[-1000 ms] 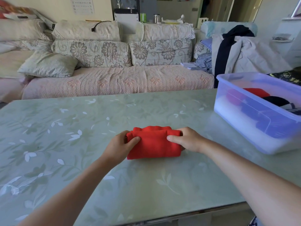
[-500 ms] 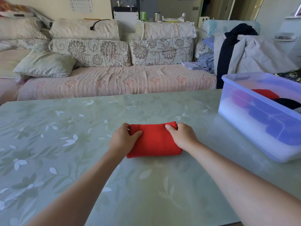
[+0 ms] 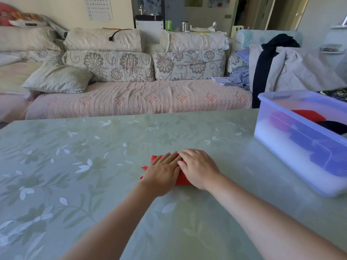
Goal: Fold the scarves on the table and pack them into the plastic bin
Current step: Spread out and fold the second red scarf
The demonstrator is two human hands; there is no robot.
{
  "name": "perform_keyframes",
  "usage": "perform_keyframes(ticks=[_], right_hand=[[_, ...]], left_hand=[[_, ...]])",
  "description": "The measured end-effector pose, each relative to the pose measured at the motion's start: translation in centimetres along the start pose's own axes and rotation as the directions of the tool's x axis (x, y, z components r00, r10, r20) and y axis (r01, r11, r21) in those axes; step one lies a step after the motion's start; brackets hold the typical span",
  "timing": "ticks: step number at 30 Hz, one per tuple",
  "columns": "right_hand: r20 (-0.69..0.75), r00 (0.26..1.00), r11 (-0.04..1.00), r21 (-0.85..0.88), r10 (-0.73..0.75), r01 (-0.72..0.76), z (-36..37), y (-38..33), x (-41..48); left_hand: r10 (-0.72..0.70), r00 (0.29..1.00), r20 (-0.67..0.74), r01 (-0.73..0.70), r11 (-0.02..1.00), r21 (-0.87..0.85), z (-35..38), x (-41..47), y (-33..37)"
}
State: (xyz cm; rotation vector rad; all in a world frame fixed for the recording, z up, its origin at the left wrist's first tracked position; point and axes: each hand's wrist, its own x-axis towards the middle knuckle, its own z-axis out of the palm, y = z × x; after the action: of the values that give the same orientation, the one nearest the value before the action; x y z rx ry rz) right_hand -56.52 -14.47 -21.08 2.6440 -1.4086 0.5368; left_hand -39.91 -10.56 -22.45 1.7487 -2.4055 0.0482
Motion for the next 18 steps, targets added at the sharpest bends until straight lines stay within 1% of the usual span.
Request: perform_keyframes(ticks=[2, 3, 6, 7, 8, 10, 11, 12, 13, 15, 18], right_hand=[[0.195, 0.981, 0.997, 0.071, -0.002, -0.012, 0.0, 0.4, -0.9], [0.254, 0.967, 0.997, 0.075, -0.007, -0.012, 0.0, 0.7, -1.2], [0.353, 0.935, 0.999, 0.049, -0.029, 0.012, -0.3, 1.6, -1.9], [0.375, 0.926, 0.999, 0.039, -0.042, 0.03, -0.4, 1.8, -2.0], [0.39, 0.919, 0.998, 0.025, -0.059, 0.053, -0.6, 1.9, -2.2], [0.403, 0.912, 0.996, 0.0, -0.079, 0.086, -0.9, 2.2, -2.2], [0.409, 0.91, 0.997, -0.004, -0.066, 0.074, -1.2, 2.3, -2.3], [0.415, 0.909, 0.999, -0.003, -0.036, 0.041, -1.5, 2.3, -2.3], [0.411, 0.912, 1.0, -0.003, -0.002, 0.004, -1.7, 2.3, -2.3], [0.384, 0.922, 0.998, -0.042, 0.054, -0.041, -2.1, 2.6, -2.6], [0.38, 0.913, 0.988, -0.098, 0.151, -0.123, -3.1, 3.9, -3.3]], left_hand=[[-0.051, 0.998, 0.047, 0.052, 0.998, -0.023, 0.2, 0.1, -0.2], [-0.081, 0.995, 0.059, 0.084, 0.995, -0.055, 0.2, 0.0, -0.4], [-0.171, 0.979, 0.109, 0.19, 0.963, -0.192, 0.2, -0.4, -1.2], [-0.205, 0.97, 0.132, 0.23, 0.95, -0.212, 0.2, -0.6, -1.6], [-0.23, 0.961, 0.154, 0.257, 0.947, -0.193, 0.0, -0.8, -1.8], [-0.271, 0.951, 0.147, 0.284, 0.956, -0.072, -0.4, -1.1, -1.9], [-0.277, 0.956, 0.096, 0.278, 0.961, 0.005, -0.6, -1.2, -1.6], [-0.253, 0.967, 0.017, 0.252, 0.966, 0.053, -0.9, -1.4, -0.9], [-0.209, 0.976, -0.065, 0.213, 0.975, 0.055, -1.4, -1.5, -0.1], [-0.118, 0.978, -0.171, 0.114, 0.993, -0.031, -1.4, -1.6, 1.4], [-0.077, 0.997, -0.031, 0.073, 0.989, -0.129, -0.6, -1.4, 3.0]])
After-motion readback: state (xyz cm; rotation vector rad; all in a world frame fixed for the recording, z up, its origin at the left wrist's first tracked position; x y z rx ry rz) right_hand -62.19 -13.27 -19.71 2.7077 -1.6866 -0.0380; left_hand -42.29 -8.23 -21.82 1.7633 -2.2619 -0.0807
